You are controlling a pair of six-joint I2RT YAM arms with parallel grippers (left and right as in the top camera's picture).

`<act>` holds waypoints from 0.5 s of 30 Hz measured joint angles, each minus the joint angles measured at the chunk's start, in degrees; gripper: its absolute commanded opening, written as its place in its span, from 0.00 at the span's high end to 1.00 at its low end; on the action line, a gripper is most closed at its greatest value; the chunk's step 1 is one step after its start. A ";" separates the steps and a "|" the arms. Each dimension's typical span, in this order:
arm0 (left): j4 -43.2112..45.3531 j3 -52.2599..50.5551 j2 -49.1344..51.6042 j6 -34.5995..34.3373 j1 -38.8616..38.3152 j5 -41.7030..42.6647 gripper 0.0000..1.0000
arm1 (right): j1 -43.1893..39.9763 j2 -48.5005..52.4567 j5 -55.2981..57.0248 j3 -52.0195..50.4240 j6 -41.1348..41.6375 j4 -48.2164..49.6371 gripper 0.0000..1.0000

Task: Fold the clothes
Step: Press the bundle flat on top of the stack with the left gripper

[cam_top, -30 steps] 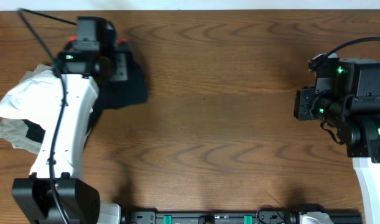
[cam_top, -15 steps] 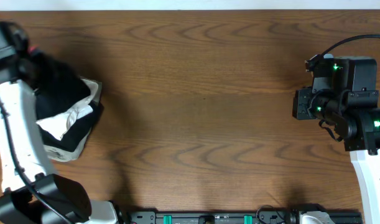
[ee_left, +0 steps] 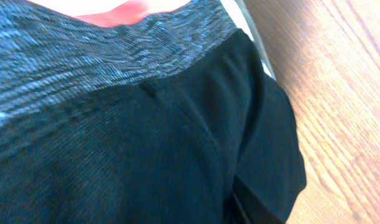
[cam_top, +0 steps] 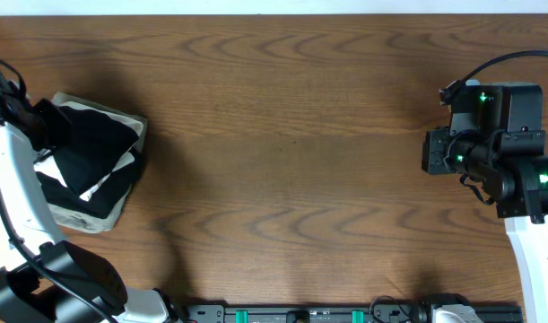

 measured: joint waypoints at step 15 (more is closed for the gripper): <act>-5.09 0.00 0.00 -9.60 10.99 0.22 0.05 | 0.02 0.04 0.00 0.00 0.00 0.00 0.99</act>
